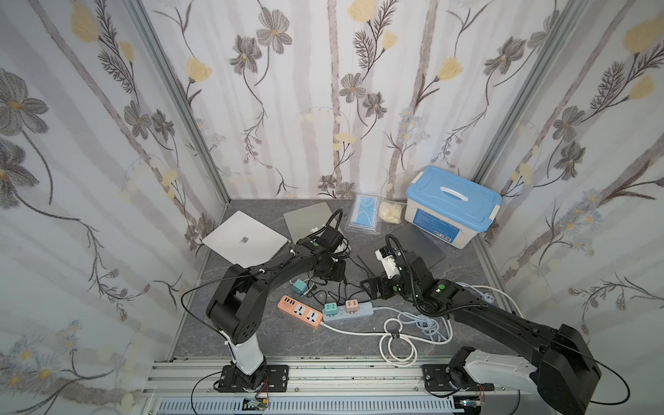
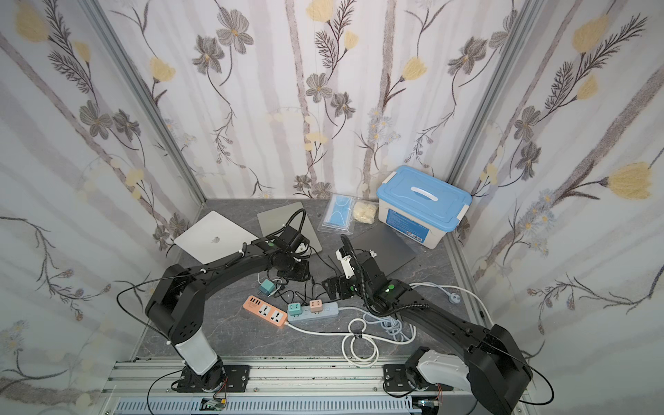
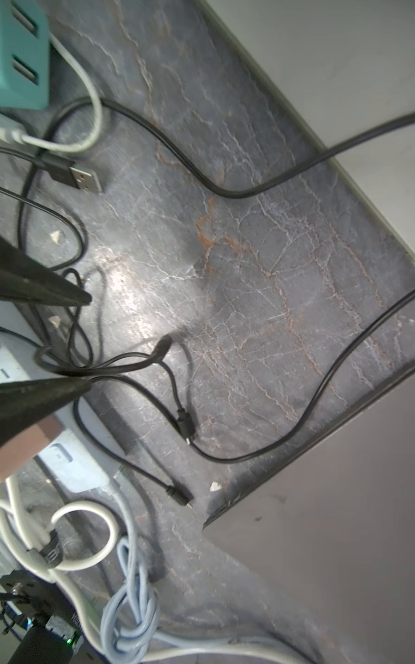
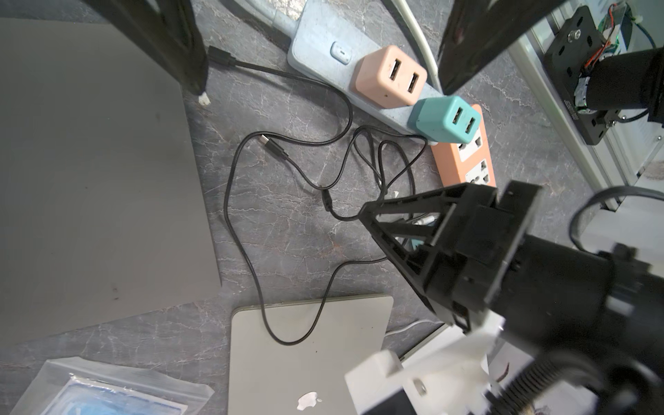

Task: Unplug the laptop charger
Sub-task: Place the charging cable at the center of the board, then remove the plug from the socket.

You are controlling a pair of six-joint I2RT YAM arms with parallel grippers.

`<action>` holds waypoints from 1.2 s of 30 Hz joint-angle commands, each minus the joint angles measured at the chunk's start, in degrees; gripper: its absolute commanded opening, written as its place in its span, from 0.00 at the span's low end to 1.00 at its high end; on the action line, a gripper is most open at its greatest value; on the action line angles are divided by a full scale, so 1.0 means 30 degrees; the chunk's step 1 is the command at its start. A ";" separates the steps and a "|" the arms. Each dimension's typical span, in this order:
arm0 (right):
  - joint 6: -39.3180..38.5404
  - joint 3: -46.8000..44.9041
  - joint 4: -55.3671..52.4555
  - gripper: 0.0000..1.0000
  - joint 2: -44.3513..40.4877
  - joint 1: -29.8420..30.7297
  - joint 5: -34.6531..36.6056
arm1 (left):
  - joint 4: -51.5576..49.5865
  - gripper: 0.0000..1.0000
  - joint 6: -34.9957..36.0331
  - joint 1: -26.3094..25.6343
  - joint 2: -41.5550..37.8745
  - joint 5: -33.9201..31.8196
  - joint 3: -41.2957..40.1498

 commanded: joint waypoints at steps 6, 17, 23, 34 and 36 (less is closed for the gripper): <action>-0.2319 0.0285 0.1110 1.00 0.0411 0.1467 -0.2395 | -0.2169 0.49 -0.0264 0.0297 -0.4821 -0.0686 -0.3212; -0.1853 0.4100 -0.1346 0.99 0.6194 0.2072 -0.0744 | -0.1119 0.69 -0.2925 -0.0075 -0.9842 0.0315 -0.7778; -0.1306 0.4164 -0.1595 0.98 0.6647 0.2345 -0.0618 | -0.0175 0.73 -0.3334 -0.0668 -0.9697 0.0052 -0.8230; 0.0248 0.2304 -0.1221 0.88 0.5134 0.2611 -0.0110 | 0.1564 0.72 -0.3898 -0.1438 -0.8716 0.0195 -0.8618; 0.0586 0.1884 -0.0543 0.87 0.4379 0.2502 -0.0394 | 0.1774 0.71 -0.4008 -0.1488 -0.8660 0.0227 -0.8612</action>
